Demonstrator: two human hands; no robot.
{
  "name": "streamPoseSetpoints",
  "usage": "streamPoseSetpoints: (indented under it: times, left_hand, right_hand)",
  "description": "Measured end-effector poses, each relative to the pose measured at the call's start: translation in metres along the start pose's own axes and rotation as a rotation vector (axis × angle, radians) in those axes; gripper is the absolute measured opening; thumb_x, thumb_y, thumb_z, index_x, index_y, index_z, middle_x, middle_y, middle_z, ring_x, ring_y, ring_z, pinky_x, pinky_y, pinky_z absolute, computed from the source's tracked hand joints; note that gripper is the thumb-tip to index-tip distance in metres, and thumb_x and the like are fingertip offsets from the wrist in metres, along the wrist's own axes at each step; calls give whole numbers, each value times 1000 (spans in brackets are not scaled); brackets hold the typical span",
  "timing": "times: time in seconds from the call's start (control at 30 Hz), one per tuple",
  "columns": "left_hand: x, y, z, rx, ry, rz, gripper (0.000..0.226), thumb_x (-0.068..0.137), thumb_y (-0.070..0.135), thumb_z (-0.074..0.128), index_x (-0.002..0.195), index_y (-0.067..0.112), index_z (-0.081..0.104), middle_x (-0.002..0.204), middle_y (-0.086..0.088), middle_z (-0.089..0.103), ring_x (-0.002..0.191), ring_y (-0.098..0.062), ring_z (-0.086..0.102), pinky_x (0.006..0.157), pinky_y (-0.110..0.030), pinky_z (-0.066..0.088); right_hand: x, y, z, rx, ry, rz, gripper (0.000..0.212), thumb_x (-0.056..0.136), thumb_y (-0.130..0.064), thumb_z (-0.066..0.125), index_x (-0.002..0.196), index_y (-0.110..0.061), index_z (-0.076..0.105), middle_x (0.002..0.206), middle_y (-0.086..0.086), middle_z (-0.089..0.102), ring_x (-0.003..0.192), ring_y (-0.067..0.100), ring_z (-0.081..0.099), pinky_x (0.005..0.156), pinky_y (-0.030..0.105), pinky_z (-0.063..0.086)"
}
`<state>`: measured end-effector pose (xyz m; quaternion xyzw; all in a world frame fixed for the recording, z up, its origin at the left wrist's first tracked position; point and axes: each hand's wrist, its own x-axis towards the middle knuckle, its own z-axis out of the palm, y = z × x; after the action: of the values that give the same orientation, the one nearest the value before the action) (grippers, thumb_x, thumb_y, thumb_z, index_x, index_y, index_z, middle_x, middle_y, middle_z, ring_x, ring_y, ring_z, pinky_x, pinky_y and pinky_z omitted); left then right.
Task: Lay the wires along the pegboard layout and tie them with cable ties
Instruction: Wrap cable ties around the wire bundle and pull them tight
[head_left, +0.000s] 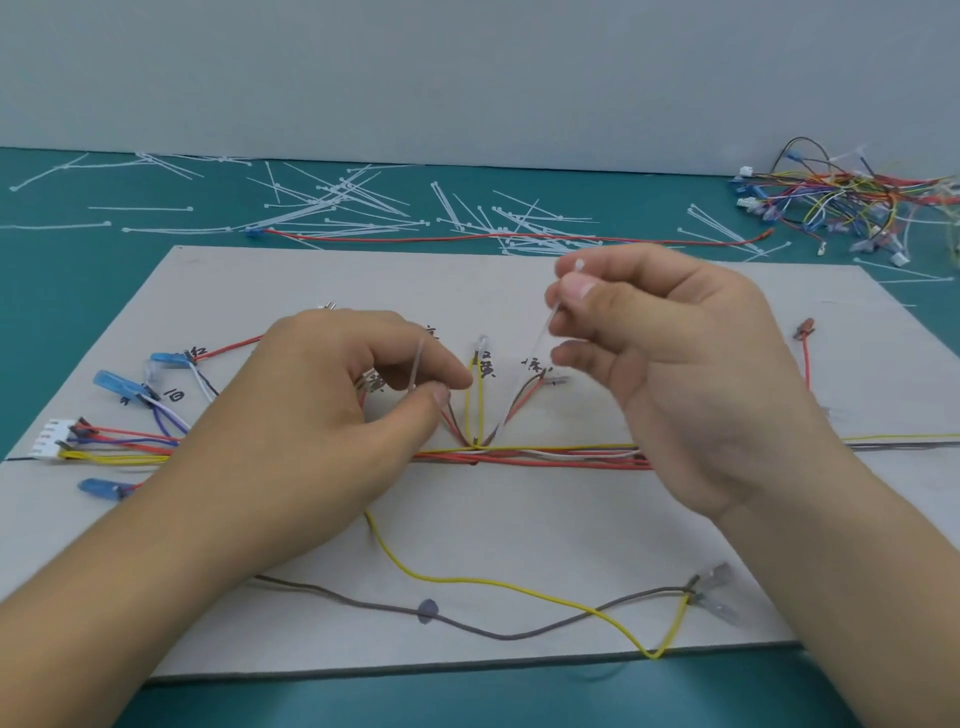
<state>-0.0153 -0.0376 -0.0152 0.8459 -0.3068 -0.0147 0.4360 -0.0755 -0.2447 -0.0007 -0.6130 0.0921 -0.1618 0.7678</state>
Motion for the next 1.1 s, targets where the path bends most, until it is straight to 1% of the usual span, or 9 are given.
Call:
streamPoseSetpoints:
  times: [0.1,0.2,0.33,0.5,0.57,0.73,0.9,1.03,1.1]
  left_hand:
    - [1,-1,1,73,-70,-8,12,88,29,75,83,39,80,90,17,70,93,-3,61,81,-17,43]
    - [1,1,3,114,-136,-2,11,88,35,74,85,42,81,95,18,69,102,-5,61,93,-32,46]
    - [1,2,1,134,-189,-5,14,77,44,65,80,47,78,99,21,67,106,-8,59,93,-39,47]
    - [3,-1,-1,124,-205,-18,3,78,43,78,79,46,79,102,26,66,108,-4,58,92,-38,50]
    - [3,-1,-1,126,-214,-24,9,73,45,77,81,48,80,102,26,65,106,-3,59,91,-38,50]
    - [3,-2,-2,150,-211,26,7,78,47,80,85,47,78,98,18,66,102,-8,60,91,-39,48]
    - [3,-2,-3,202,-173,17,19,71,40,84,85,40,70,93,20,63,91,5,54,74,-15,37]
    - [4,-2,-6,249,-180,27,16,69,42,85,72,38,71,98,17,61,98,-1,57,87,-30,45]
    - [4,-1,-7,252,-195,20,12,67,45,79,67,37,71,100,19,59,101,-1,57,89,-25,44]
  right_hand:
    - [3,-3,-3,-84,60,-75,10,91,2,68,91,-6,74,80,5,73,72,18,66,64,26,55]
    - [2,0,0,-139,69,-119,11,91,2,68,91,-7,74,80,4,74,72,19,68,65,25,55]
    - [2,6,4,-163,59,-147,14,91,4,68,89,-9,74,77,6,73,70,18,69,65,26,56]
    - [1,11,9,-230,34,-169,17,91,5,69,86,-11,73,77,5,74,68,16,69,67,30,60]
    - [1,11,9,-271,35,-195,17,90,4,70,86,-12,73,77,8,74,68,16,70,67,29,61]
    - [3,14,9,-333,9,-186,16,89,3,70,86,-12,73,74,5,74,69,15,72,66,29,60]
    - [4,17,11,-416,-30,-187,16,89,2,71,86,-13,74,76,6,74,71,18,72,70,28,59]
    - [4,18,13,-437,-72,-196,15,89,3,71,86,-12,74,76,10,74,71,21,72,67,24,57]
    - [4,19,13,-445,-98,-185,16,89,3,71,85,-12,73,76,11,74,71,20,73,65,22,55]
